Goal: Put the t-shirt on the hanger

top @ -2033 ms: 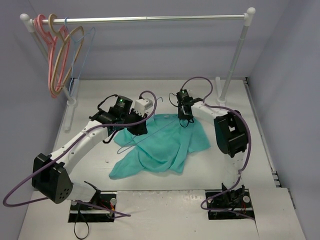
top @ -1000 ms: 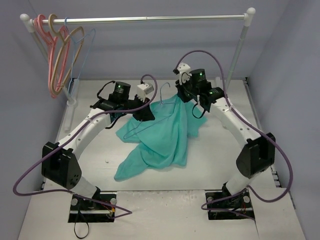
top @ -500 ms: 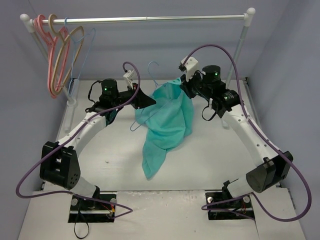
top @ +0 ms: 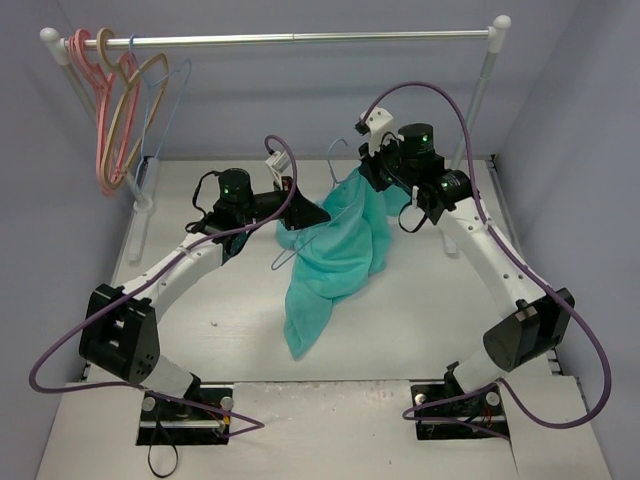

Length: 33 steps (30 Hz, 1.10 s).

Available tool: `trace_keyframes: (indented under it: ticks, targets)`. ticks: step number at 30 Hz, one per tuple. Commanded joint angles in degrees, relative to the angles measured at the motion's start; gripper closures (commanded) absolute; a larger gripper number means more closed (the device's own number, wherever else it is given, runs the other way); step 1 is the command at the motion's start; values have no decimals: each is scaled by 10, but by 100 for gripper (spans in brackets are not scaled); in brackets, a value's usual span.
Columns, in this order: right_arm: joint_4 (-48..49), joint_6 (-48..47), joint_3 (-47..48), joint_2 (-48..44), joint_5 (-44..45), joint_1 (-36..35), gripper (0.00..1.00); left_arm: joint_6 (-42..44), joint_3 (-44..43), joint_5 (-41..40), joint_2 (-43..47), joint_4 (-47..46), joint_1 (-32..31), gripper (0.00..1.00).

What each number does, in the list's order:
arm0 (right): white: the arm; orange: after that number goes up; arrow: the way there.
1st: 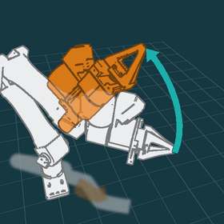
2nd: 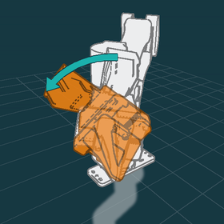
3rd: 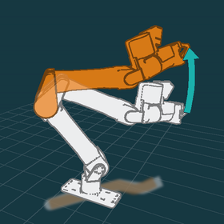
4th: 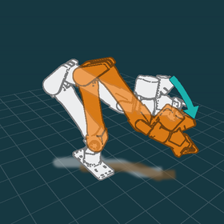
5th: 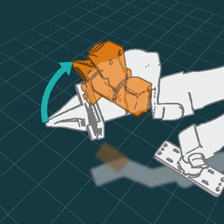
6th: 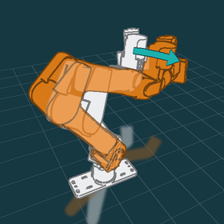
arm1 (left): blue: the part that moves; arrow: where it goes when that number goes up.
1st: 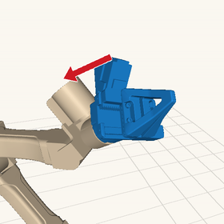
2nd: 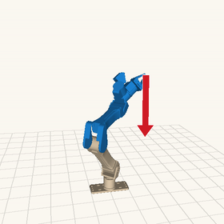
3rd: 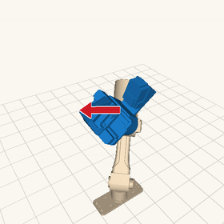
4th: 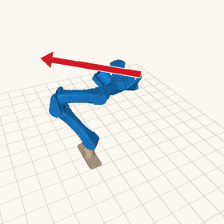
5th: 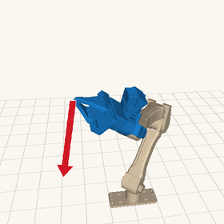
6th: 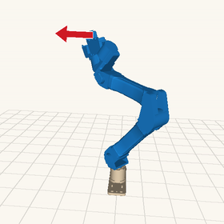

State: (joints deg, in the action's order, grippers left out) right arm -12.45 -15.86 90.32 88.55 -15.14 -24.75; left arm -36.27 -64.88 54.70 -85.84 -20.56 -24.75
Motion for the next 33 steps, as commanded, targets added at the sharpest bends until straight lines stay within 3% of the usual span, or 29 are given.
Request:
trace_keyframes:
  ticks: [1, 8, 23, 33]
  targets:
    - [16, 19, 48, -15, -33, -11, 100, 16, -4, -19, 39, -86, 1, 100]
    - [4, 23, 49, -43, -81, -39, 100, 4, -16, -35, 25, -155, 1, 100]
    - [5, 18, 88, -64, -110, -44, 99, -108, -21, -11, -11, -344, -2, 100]
    - [-11, 28, 94, -54, -131, -66, 97, -133, -10, -8, -35, -382, -4, 100]
